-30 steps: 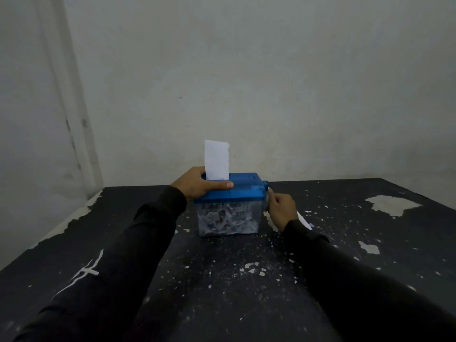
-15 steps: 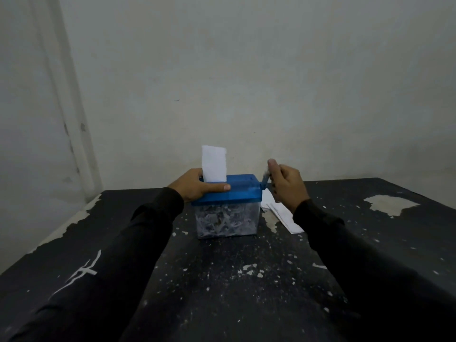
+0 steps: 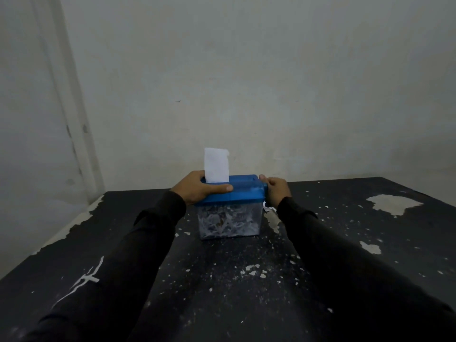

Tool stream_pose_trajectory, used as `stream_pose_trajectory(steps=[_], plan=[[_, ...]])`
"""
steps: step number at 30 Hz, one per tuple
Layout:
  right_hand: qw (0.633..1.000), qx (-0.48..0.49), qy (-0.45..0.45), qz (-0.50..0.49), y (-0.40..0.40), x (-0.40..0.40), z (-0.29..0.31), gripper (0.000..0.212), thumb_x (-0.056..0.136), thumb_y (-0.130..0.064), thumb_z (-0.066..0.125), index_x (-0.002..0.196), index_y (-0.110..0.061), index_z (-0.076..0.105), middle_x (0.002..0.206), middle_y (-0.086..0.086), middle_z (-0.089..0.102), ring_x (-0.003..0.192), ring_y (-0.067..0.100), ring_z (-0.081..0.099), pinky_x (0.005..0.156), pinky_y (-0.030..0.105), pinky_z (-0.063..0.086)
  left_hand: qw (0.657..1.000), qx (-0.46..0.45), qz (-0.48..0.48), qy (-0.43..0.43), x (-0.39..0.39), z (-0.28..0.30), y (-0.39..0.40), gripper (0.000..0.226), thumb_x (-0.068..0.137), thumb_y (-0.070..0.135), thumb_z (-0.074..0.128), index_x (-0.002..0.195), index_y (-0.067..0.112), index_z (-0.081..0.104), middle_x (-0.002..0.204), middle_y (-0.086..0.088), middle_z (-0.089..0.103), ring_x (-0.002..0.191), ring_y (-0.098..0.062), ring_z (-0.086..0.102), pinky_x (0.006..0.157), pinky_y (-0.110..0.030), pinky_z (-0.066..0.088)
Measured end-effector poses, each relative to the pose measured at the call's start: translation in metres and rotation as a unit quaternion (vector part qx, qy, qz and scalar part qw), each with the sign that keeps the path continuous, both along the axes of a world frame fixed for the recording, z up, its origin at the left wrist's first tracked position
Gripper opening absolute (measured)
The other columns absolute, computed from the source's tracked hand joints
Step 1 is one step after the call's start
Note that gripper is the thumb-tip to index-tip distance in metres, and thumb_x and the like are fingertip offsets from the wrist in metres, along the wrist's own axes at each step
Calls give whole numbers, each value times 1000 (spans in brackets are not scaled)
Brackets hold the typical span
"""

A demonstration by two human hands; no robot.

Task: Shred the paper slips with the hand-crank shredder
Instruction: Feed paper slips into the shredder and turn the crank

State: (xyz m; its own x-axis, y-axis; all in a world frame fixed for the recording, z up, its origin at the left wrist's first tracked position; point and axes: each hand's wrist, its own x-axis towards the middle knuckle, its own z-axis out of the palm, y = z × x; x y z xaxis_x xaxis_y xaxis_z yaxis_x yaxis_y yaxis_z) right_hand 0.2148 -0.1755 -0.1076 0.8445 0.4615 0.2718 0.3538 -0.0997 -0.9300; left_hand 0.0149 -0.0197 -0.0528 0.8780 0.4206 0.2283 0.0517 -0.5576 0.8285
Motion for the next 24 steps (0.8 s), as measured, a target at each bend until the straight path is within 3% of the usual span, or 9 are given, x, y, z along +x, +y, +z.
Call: stream_pose_trajectory(steps=[3, 6, 9, 13, 17, 21, 24], plan=[[999, -46, 11, -5, -7, -3, -20, 41, 105, -23, 48, 68, -8, 57, 62, 9, 51, 54, 20, 45, 49, 31, 41, 1000, -9, 4, -14, 0, -3, -2, 49, 78, 44, 85, 119, 26, 66, 108, 16, 66, 96, -1, 62, 72, -13, 45], [995, -96, 3, -6, -14, -13, -24, 48, 107, -34, 41, 73, -5, 59, 70, 11, 57, 59, 21, 48, 59, 36, 43, 996, -21, 41, -75, 0, -16, -6, 61, 69, 51, 88, 118, 20, 70, 110, 10, 72, 94, -6, 68, 71, -14, 52], [992, -122, 19, 8, -25, -26, -18, 51, 110, -38, 32, 75, -8, 56, 71, 8, 57, 57, 18, 49, 54, 30, 42, 988, -28, 75, -132, 2, -26, -11, 72, 58, 59, 91, 114, 18, 73, 107, 8, 74, 93, -10, 71, 72, -21, 58], [992, -121, 20, 26, -47, -43, -14, 47, 108, -36, 34, 75, -12, 57, 66, 2, 54, 51, 13, 44, 49, 28, 37, 994, -11, 55, -92, 0, -17, -7, 74, 57, 60, 89, 115, 18, 72, 108, 6, 74, 94, -12, 71, 72, -21, 56], [995, -67, 31, 62, -64, -60, -13, 38, 106, -26, 36, 77, -12, 56, 58, -5, 46, 42, 4, 37, 46, 23, 32, 996, 16, 44, -74, 1, -13, -3, 67, 63, 59, 85, 113, 17, 72, 105, 5, 73, 90, -10, 69, 64, -12, 51], [994, 2, 41, 105, -70, -66, 4, 31, 103, -24, 41, 78, -12, 55, 54, -9, 41, 44, 8, 30, 42, 24, 26, 996, 30, 50, -63, 2, -11, 4, 59, 70, 56, 86, 112, 17, 73, 102, 5, 74, 89, -12, 69, 64, -14, 50], [991, 29, -3, 133, -72, -60, 13, 33, 104, -27, 46, 76, -11, 55, 57, -6, 40, 47, 9, 30, 45, 26, 26, 996, 31, 43, -67, 1, -11, 5, 56, 70, 57, 84, 110, 18, 74, 101, 4, 75, 89, -12, 70, 64, -13, 49]])
